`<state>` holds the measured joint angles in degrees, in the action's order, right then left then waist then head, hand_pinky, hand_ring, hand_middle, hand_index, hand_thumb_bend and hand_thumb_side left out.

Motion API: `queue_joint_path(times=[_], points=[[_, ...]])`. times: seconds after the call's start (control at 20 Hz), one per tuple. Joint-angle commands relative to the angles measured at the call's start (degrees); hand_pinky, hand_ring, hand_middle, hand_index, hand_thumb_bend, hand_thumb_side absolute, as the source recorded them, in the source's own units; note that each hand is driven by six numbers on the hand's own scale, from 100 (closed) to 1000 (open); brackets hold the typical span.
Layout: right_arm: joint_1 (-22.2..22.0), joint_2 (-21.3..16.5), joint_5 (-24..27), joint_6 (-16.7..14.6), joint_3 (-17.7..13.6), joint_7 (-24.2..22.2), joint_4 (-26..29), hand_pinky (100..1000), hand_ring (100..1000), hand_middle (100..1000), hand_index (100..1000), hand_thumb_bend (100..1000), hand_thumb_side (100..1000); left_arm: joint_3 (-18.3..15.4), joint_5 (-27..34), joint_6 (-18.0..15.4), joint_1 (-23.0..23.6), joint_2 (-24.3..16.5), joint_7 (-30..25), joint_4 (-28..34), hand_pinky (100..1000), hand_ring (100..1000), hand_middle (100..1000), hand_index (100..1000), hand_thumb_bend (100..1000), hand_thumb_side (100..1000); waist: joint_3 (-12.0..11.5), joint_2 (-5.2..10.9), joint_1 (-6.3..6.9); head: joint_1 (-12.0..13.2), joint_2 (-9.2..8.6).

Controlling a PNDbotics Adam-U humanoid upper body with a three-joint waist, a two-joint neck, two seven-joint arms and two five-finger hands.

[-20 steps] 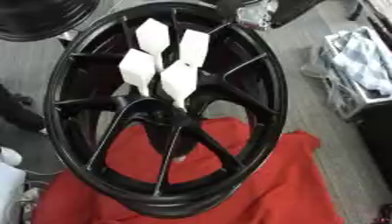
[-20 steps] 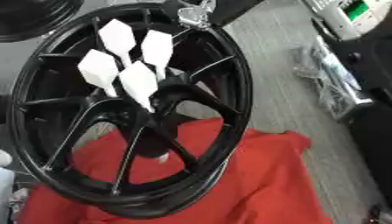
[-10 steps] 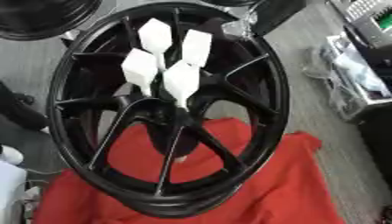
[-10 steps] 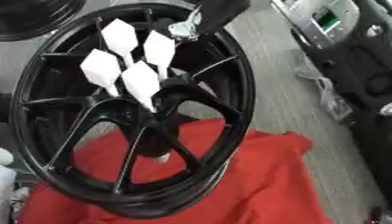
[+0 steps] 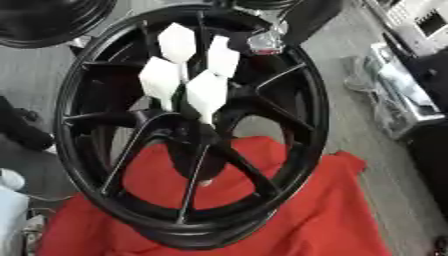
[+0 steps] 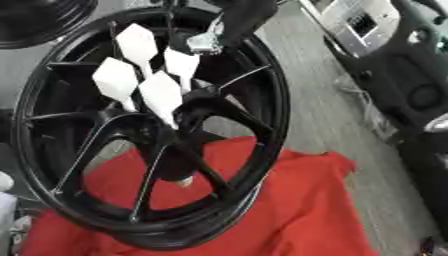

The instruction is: Pull the pin out of the wheel hub.

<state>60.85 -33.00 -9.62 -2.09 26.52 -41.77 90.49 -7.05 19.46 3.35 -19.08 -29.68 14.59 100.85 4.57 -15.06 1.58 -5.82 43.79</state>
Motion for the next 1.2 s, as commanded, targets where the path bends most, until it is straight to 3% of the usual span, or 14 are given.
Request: queue_joint_path(times=[0.05,0.35,1.2], points=[[0.5,-0.1,0.2,1.2,-0.9,-0.3,1.1,862,779,753,878,293,482,-0.9,0.1,0.0,-0.2,-1.0,0.3,0.5,844,755,662,819,186,773,0.0,1.72,-0.07,-0.5,0.33],[-0.3,1.1,-1.9,2.4,-1.0,0.7,0.5,870,787,759,884,292,476,-0.9,-0.3,0.2,0.1,-0.9,0.4,0.5,843,684,656,812,182,772,0.2,1.97,-0.45,-0.6,0.33],[-1.5,3.4,-7.1,3.0,-1.4,4.7,-1.8,894,808,776,891,317,441,-1.0,-0.4,0.6,0.7,-0.8,0.8,0.6,844,672,640,798,184,773,0.5,2.26,-1.16,0.1,0.33]])
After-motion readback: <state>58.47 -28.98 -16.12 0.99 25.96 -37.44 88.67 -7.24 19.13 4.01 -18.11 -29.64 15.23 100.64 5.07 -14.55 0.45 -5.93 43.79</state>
